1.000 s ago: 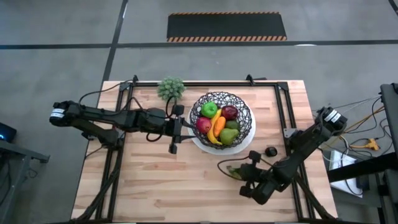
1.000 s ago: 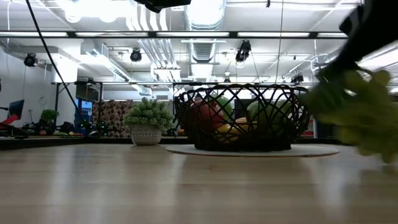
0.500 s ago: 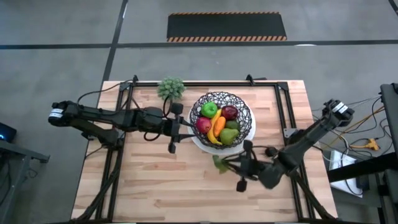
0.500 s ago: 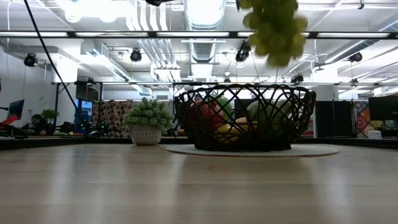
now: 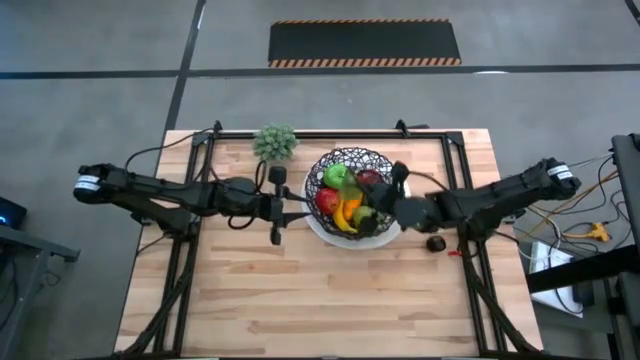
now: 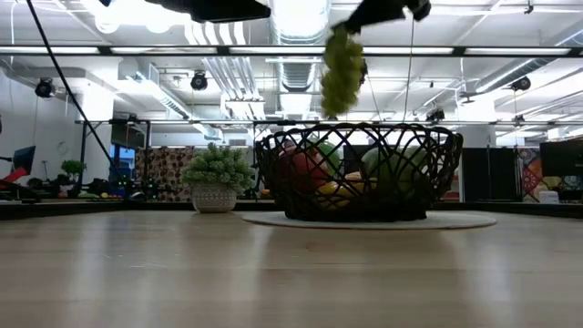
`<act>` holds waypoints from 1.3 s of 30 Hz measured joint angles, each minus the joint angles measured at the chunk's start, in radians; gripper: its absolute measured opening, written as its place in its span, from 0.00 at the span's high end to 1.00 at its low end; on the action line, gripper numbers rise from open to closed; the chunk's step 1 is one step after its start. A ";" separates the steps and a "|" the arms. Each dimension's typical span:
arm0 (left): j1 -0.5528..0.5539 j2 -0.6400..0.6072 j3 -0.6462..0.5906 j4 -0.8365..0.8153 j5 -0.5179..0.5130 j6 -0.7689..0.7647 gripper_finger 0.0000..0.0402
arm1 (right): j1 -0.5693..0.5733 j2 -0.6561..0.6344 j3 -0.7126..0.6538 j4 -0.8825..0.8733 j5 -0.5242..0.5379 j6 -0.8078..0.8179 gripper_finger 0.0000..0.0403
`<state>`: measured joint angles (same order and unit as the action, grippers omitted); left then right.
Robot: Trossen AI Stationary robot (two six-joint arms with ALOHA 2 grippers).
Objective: Build produce basket
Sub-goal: Put the green grapes into the black wire basket
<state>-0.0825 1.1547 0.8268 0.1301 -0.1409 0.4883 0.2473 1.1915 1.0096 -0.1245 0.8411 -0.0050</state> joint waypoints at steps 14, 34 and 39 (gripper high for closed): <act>0.003 -0.110 -0.105 0.065 -0.029 -0.011 0.69 | -0.179 0.002 0.000 -0.214 -0.002 0.105 0.98; 0.003 -0.137 -0.130 0.079 -0.030 -0.013 0.69 | -0.189 0.002 0.000 -0.700 -0.093 0.564 0.98; 0.003 -0.137 -0.130 0.078 -0.030 -0.017 0.69 | -0.189 0.002 0.000 -0.710 -0.093 0.572 0.97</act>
<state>-0.0795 1.0179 0.6964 0.2081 -0.1707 0.4710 0.0582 1.1931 1.0092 -0.8341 0.7483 0.5673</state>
